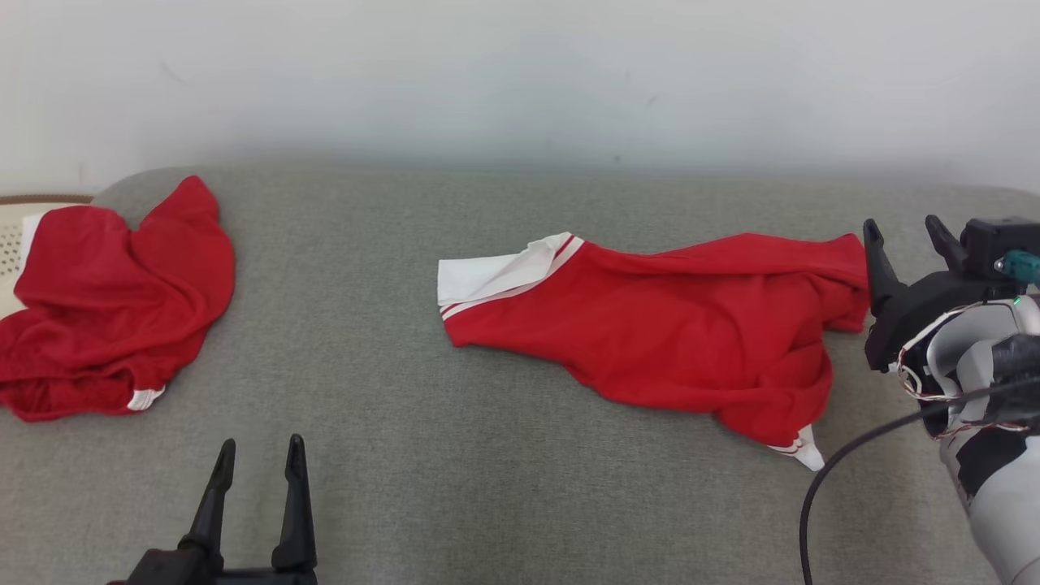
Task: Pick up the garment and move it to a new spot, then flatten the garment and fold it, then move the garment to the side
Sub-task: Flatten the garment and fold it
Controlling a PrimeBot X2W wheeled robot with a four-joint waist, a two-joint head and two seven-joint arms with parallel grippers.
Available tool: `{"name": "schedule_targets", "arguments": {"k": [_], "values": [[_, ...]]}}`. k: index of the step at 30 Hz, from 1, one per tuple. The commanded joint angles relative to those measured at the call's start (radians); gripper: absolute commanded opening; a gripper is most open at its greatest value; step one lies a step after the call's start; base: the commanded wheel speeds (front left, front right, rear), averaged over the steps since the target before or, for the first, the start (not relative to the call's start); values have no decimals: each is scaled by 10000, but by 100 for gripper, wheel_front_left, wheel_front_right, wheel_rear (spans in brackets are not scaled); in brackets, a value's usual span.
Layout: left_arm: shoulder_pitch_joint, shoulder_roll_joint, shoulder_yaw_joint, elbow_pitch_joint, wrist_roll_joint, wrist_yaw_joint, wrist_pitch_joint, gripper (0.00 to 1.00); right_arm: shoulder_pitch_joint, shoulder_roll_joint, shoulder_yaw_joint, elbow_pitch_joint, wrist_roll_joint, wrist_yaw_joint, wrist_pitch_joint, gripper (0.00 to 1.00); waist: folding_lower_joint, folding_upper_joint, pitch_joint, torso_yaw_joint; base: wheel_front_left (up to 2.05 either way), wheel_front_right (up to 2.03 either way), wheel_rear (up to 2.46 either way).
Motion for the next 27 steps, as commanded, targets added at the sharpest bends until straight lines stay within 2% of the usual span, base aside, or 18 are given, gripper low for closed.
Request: {"name": "schedule_targets", "arguments": {"k": [1, 6, 10, 17, 23, 27], "values": [[169, -7, 22, -2, -84, -21, -41, 100, 269, 72, 12, -169, 167, 4, -123, 100, 1, -1, -92, -162, 0, 0, 0], [295, -4, 15, -93, -89, 38, -41, 100, 1183, 167, -275, -1572, 409, 4, -352, 100, 1, -1, -133, -402, 0, 0, 0], [327, -5, 43, -156, -104, 72, -41, 100, 2367, 214, -973, -3555, 206, 4, -354, 100, 1, -1, -125, -523, 0, 0, 0], [307, -5, 53, -181, -135, 93, -41, 100, 4565, 937, -2105, -6299, -731, 4, -359, 100, 1, -1, -173, -656, 0, 0, 0], [238, -7, 49, -134, -211, 65, -41, 100, 6010, 1767, -2954, -7894, -1368, 4, -340, 100, 1, -1, -189, -684, 0, 0, 0], [229, -5, 51, -122, -241, 85, -41, 100, 6712, 2182, -3141, -8389, -1521, 4, -341, 100, 1, -1, -190, -704, 0, 0, 0]]}}
